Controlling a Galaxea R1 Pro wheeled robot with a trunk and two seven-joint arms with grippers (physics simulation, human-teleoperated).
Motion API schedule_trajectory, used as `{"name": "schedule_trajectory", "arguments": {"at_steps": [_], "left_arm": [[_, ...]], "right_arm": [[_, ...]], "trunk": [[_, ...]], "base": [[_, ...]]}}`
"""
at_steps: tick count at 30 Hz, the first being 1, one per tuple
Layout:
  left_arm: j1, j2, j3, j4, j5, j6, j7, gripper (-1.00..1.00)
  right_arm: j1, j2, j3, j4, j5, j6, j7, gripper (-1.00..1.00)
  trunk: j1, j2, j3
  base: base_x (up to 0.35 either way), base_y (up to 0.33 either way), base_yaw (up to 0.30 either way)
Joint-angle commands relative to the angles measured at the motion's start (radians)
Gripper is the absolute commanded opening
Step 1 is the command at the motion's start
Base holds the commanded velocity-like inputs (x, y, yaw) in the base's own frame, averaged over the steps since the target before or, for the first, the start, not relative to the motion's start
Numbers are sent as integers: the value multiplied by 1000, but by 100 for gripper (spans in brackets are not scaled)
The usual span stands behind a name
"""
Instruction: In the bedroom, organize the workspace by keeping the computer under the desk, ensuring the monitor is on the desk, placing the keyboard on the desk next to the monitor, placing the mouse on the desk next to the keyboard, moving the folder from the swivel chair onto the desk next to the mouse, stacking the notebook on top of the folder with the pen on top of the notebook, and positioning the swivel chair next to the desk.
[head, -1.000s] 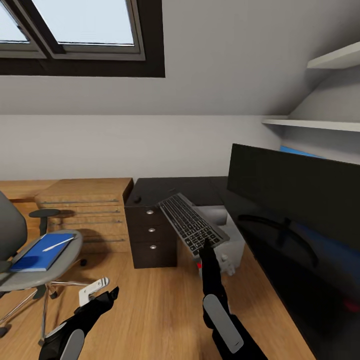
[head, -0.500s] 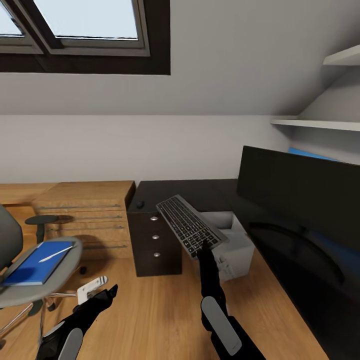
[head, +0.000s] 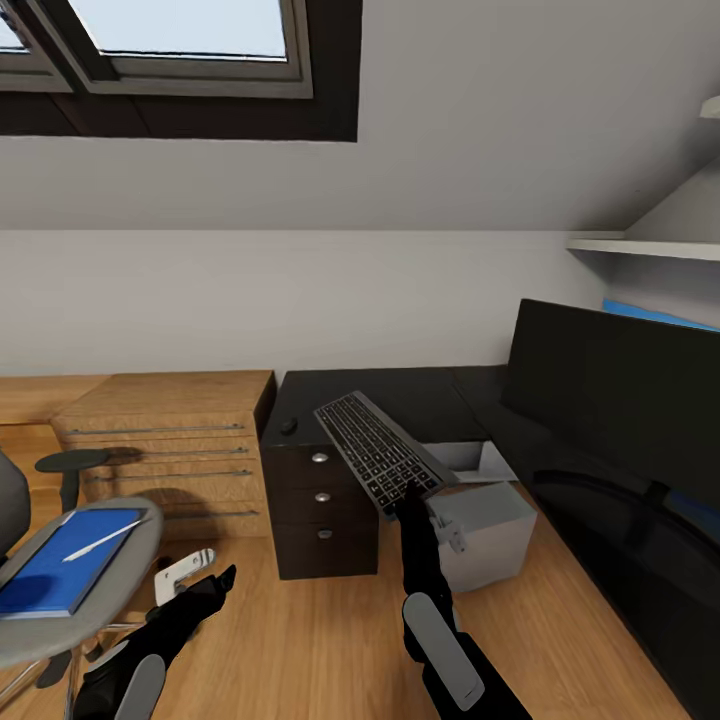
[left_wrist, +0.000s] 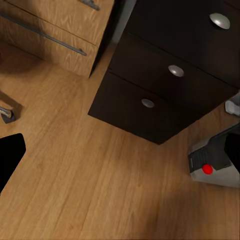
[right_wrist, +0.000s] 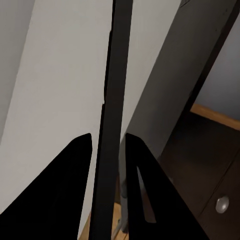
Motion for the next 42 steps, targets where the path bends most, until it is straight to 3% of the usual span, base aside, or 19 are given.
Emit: {"name": "schedule_trajectory", "arguments": {"at_steps": [1,9,19,23,27,39,42], "left_arm": [[-1,-1,-1,-1,11,4,7,100],[-1,-3,-5,0,11,4,7,100],[-1,-4,-31,3,9,4,8,100],[-1,-4,-34,3,9,4,8,100],[-1,-5,-35,2,9,4,9,100],[-1,-5,-55,3,10,4,10,100],[-1,-5,-56,3,10,5,10,100]], "right_arm": [[-1,0,2,-1,1,-5,-3,-100],[-1,0,-2,0,1,-4,-3,-100],[-1,0,-51,10,-4,-4,-5,-100],[-1,0,-111,66,-54,-3,-5,-100],[-1,0,-127,77,-113,-3,-2,-100],[-1,0,-116,81,-124,1,1,-100],[-1,0,-84,81,-125,5,1,-100]], "trunk": [[1,-1,-1],[1,-1,-1],[1,-1,-1],[1,-1,-1],[1,-1,-1],[1,-1,-1],[1,-1,-1]], "base": [[313,157,0],[318,98,0],[322,10,11],[322,0,78],[322,25,16],[104,261,0],[1,65,0]]}}
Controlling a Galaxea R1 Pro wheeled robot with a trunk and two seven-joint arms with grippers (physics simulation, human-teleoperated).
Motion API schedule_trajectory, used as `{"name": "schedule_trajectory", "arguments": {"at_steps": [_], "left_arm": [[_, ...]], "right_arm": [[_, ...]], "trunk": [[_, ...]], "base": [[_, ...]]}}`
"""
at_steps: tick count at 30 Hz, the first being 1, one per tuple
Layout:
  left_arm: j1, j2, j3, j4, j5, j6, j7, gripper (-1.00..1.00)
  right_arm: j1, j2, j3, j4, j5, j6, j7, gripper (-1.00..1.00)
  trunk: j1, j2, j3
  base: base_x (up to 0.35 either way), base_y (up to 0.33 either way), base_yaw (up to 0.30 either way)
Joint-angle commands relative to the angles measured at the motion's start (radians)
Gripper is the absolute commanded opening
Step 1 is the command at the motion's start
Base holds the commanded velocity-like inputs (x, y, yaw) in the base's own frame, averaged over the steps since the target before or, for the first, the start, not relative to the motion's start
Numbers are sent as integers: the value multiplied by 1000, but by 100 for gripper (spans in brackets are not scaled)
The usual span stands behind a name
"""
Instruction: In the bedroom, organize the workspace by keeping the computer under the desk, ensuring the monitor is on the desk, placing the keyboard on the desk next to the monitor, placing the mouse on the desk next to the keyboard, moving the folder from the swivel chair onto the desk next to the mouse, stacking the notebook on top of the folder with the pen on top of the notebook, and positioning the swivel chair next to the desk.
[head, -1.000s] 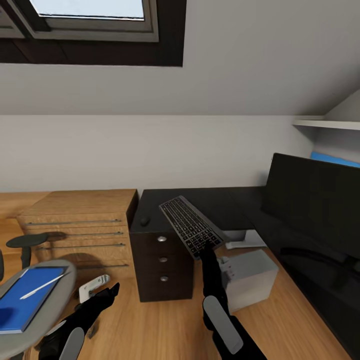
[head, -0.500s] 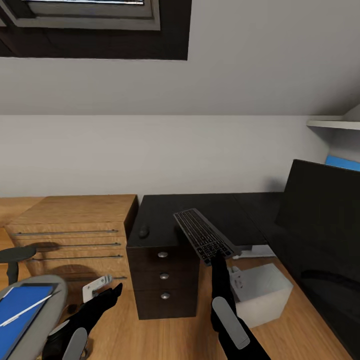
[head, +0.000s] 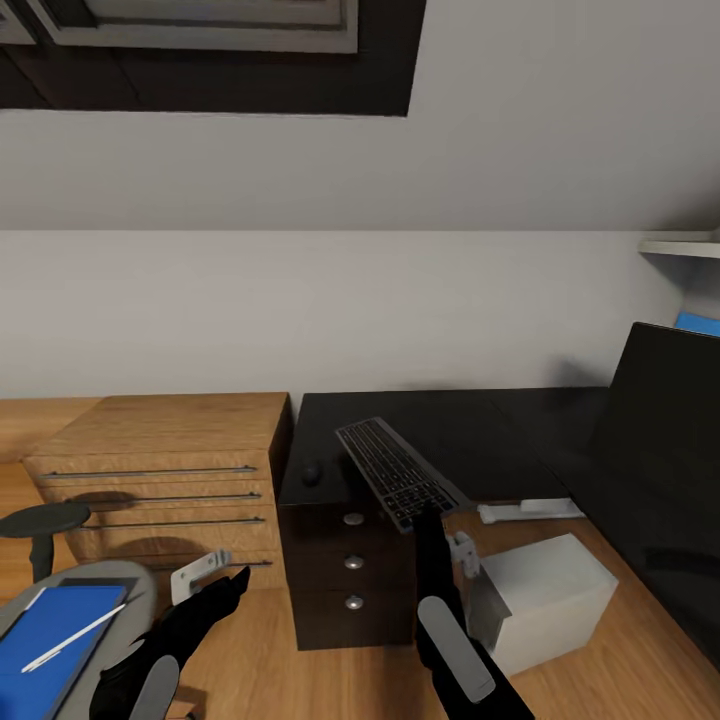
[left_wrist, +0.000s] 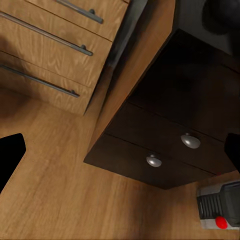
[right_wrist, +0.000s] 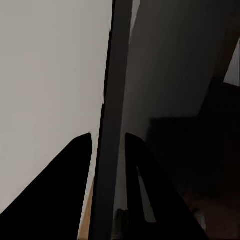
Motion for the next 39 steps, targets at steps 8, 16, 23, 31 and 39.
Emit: {"name": "schedule_trajectory", "arguments": {"at_steps": [8,16,23,31,39], "left_arm": [[-1,-1,-1,-1,11,4,5,100],[-1,1,-32,-2,10,4,6,100],[-1,1,-33,-4,9,3,5,100],[-1,1,-35,-4,10,4,5,100],[-1,2,-35,-4,9,4,5,100]], "right_arm": [[-1,0,54,-8,-132,-4,-2,-100],[-1,0,56,-10,-293,-4,7,-100],[-1,0,55,-10,-296,-4,7,-100],[-1,0,52,-16,-294,-9,68,-100],[-1,0,51,-10,-297,-4,113,-100]], "trunk": [[0,-1,-1],[0,-1,-1],[0,-1,-1],[0,-1,-1],[0,-1,-1]], "base": [[0,6,0],[0,0,0],[4,2,0],[193,94,0],[180,20,0]]}}
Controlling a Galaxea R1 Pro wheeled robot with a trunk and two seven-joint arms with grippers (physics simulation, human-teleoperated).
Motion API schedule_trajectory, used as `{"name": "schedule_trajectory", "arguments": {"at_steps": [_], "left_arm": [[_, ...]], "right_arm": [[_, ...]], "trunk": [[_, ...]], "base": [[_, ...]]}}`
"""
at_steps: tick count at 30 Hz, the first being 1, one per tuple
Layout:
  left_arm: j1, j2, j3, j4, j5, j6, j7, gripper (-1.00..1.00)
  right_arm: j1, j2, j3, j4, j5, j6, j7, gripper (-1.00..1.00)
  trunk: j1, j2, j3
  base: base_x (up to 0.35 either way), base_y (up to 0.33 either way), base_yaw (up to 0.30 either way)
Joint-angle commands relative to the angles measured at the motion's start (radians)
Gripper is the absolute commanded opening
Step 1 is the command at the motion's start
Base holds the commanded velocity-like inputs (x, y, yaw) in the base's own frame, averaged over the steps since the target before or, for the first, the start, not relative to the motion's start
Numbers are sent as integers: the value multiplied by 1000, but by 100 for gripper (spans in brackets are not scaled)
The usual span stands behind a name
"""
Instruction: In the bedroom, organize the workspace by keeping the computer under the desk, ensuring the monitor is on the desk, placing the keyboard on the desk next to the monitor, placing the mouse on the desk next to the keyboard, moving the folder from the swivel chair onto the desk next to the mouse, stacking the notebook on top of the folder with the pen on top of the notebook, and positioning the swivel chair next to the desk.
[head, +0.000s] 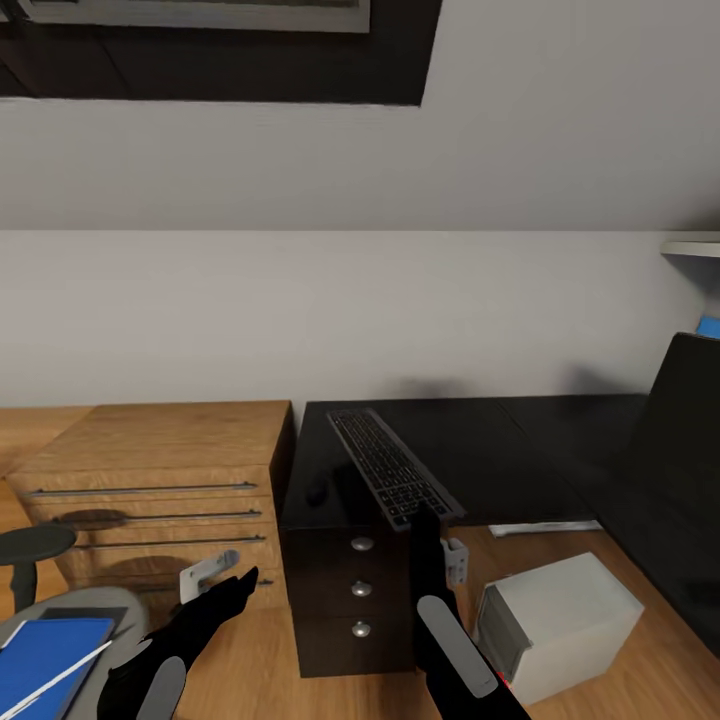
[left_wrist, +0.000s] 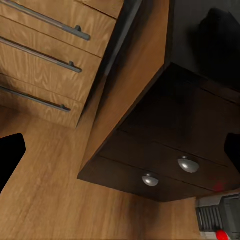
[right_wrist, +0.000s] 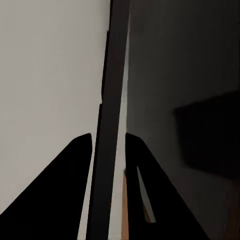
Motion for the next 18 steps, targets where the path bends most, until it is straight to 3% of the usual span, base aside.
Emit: {"name": "schedule_trajectory", "arguments": {"at_steps": [1,18], "left_arm": [[-1,0,-1,-2,10,3,9,100],[-1,-1,2,-41,12,5,9,100]], "right_arm": [[-1,0,2,-1,-9,-5,8,-100],[-1,0,1,-1,-9,-5,6,-100]], "trunk": [[1,-1,-1],[8,-15,-7]], "base": [[292,15,0],[28,1,0]]}}
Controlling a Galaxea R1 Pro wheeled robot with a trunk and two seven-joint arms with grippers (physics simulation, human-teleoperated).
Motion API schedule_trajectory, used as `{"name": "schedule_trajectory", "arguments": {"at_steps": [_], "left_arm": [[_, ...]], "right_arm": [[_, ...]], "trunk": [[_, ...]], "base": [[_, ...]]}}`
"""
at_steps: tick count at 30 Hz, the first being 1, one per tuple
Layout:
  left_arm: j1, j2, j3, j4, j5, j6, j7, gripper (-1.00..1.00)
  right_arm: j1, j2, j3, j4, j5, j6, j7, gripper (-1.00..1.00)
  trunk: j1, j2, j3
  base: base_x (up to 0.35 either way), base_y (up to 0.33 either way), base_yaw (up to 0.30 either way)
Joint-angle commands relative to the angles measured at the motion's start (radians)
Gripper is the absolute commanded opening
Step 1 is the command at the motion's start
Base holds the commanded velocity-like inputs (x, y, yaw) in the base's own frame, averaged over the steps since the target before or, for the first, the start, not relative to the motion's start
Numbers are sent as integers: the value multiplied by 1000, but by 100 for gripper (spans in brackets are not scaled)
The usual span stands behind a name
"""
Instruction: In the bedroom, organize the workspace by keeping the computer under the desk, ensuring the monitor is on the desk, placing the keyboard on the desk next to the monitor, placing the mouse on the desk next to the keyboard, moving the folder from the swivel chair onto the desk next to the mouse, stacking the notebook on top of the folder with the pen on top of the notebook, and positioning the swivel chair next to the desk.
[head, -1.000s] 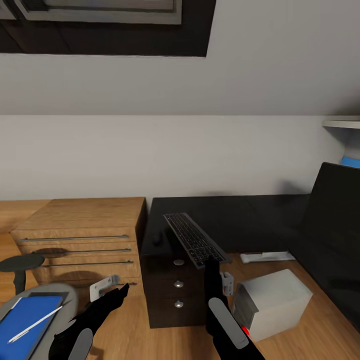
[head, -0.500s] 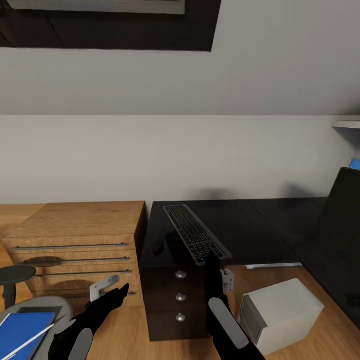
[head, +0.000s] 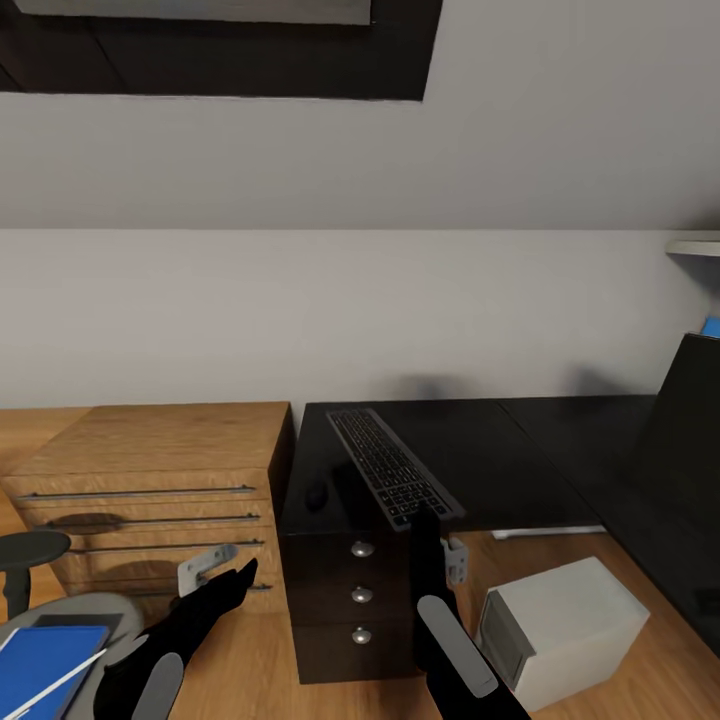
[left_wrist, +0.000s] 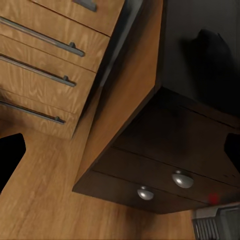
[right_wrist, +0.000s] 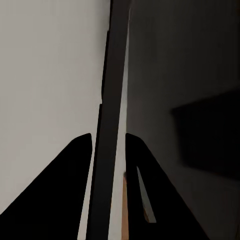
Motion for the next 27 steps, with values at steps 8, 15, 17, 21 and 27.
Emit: {"name": "schedule_trajectory", "arguments": {"at_steps": [8,15,17,21,27], "left_arm": [[-1,-1,1,-3,11,3,12,100],[-1,0,3,-2,11,3,12,100],[-1,1,6,-2,11,3,11,100],[-1,4,7,2,11,4,8,100],[-1,5,7,2,11,3,8,100]], "right_arm": [[-1,0,2,1,-8,-5,7,-100],[-1,0,3,1,-8,-5,7,-100],[-1,0,3,1,-8,-5,7,-100],[-1,0,5,4,-7,-5,1,-100],[-1,0,6,8,-8,-4,-12,-100]], "trunk": [[31,-57,-26],[50,-92,-42],[50,-92,-42],[50,-92,-42],[50,-92,-42]], "base": [[0,0,0],[0,0,0],[0,0,0],[-72,0,0],[-22,0,0]]}}
